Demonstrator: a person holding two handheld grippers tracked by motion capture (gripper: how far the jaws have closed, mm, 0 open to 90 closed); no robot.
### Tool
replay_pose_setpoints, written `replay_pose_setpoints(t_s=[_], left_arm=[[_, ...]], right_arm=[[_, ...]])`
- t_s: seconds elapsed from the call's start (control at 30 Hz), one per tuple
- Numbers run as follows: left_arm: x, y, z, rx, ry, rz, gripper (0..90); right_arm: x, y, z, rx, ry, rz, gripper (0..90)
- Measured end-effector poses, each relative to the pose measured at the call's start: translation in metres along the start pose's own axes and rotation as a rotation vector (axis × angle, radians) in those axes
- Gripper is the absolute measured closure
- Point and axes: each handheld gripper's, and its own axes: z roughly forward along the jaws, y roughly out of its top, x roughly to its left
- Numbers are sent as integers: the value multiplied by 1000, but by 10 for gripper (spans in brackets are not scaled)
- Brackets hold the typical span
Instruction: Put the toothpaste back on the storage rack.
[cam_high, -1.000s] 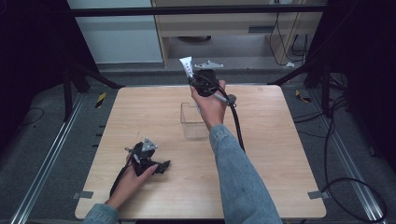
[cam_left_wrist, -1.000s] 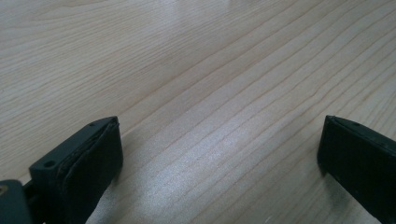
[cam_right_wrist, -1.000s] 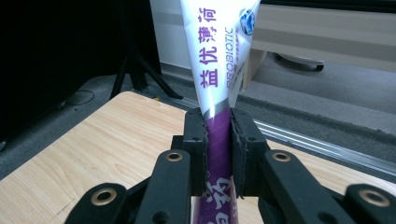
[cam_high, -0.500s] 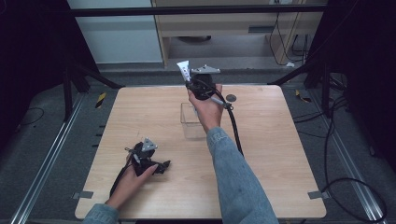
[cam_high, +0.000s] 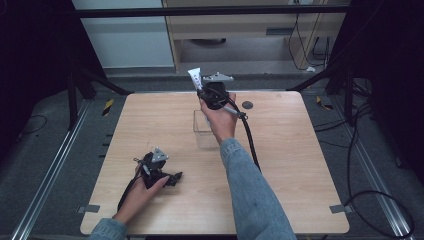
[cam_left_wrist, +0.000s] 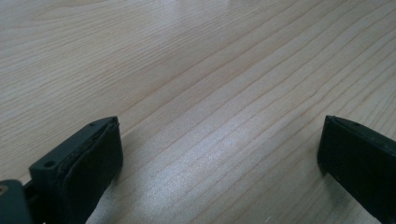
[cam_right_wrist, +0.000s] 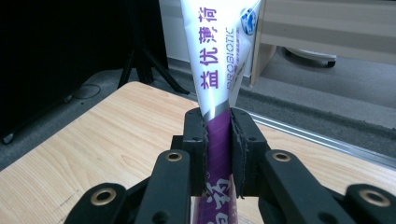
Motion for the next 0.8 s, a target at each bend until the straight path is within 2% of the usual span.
replay_pose_setpoints(t_s=[0.37, 0.8], left_arm=[[0, 0, 0, -1, 0, -2, 0], [0, 0, 0, 0, 1, 0, 0]], right_arm=[[-4, -10, 4, 29, -12, 6, 778], [-3, -15, 5, 46, -12, -12, 777]])
